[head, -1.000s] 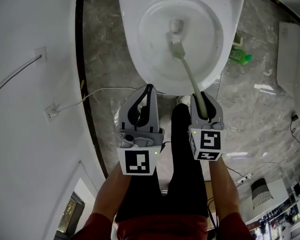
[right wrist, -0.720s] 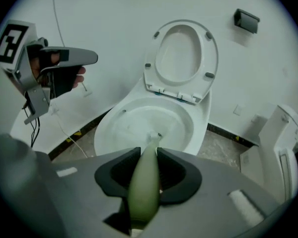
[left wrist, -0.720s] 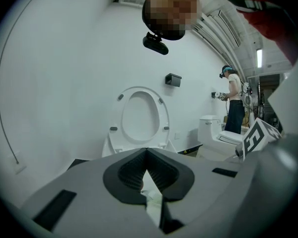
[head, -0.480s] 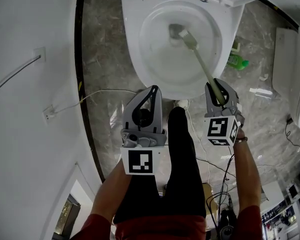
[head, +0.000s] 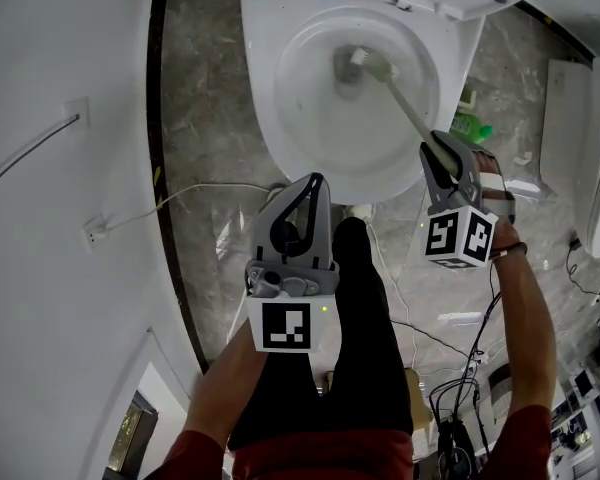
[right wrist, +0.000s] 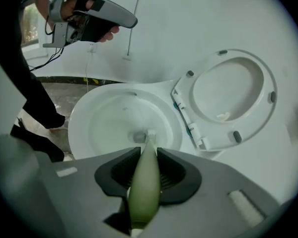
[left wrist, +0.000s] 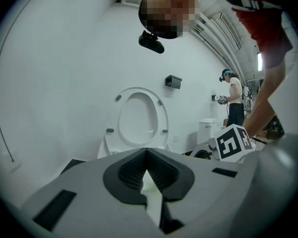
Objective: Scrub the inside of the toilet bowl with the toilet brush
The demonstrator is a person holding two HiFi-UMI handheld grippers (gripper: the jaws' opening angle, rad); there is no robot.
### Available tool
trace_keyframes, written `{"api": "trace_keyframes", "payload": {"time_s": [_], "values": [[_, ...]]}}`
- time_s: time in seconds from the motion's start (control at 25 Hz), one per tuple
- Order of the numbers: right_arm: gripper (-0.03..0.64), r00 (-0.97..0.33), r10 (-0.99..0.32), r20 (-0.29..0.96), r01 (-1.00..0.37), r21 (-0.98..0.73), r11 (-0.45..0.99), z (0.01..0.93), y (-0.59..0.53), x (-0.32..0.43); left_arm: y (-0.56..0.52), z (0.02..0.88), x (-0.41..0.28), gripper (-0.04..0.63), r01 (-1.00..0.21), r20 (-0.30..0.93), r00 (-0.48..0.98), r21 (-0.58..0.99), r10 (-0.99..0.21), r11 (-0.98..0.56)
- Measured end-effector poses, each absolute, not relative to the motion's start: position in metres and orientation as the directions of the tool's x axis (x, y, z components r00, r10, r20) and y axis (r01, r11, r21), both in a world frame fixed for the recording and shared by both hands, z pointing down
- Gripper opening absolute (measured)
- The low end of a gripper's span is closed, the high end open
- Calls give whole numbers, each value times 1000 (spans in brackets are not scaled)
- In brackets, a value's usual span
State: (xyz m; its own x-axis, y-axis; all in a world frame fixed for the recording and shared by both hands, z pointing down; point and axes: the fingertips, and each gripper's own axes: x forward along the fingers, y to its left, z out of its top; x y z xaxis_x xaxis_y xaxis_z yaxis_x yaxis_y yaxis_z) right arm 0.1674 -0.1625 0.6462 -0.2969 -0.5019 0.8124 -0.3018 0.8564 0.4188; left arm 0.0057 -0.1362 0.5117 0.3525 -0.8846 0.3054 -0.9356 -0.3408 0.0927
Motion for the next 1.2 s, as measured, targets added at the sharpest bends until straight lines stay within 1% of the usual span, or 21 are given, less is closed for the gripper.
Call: {"api": "trace_keyframes", "payload": {"time_s": [0.2,0.36,0.52,0.64,0.76,0.88,1.04,1.2], "values": [[114,-252,-463,850,-558,263,787,662,-138,181,-135,516,5,5,-935,315,354,92,-881,-342],[114,-239,-444,863,-708,158,689,670,-106,180,-133,520,4,5,-933,329,358,86,-874,-350],[114,-233,-435,870,-854,31,520,677,-82,167,-130,524,0,5,-934,344,355,83,-869,-348],[114,-258,-409,875,-926,-104,362,682,-68,151,-127,526,-1,5,-933,356,356,77,-864,-353],[114,-321,-384,866,-944,-260,202,686,-59,129,-124,528,-4,5,-933,364,354,74,-861,-352],[114,-379,-387,841,-917,-397,36,682,-64,112,-123,528,-10,5,-936,367,346,76,-864,-343],[114,-474,-409,780,-809,-569,-148,664,-77,100,-122,527,-14,5,-936,364,346,77,-864,-343],[114,-551,-442,708,-665,-692,-281,648,-89,93,-123,526,-18,5,-939,363,341,81,-867,-335]]}}
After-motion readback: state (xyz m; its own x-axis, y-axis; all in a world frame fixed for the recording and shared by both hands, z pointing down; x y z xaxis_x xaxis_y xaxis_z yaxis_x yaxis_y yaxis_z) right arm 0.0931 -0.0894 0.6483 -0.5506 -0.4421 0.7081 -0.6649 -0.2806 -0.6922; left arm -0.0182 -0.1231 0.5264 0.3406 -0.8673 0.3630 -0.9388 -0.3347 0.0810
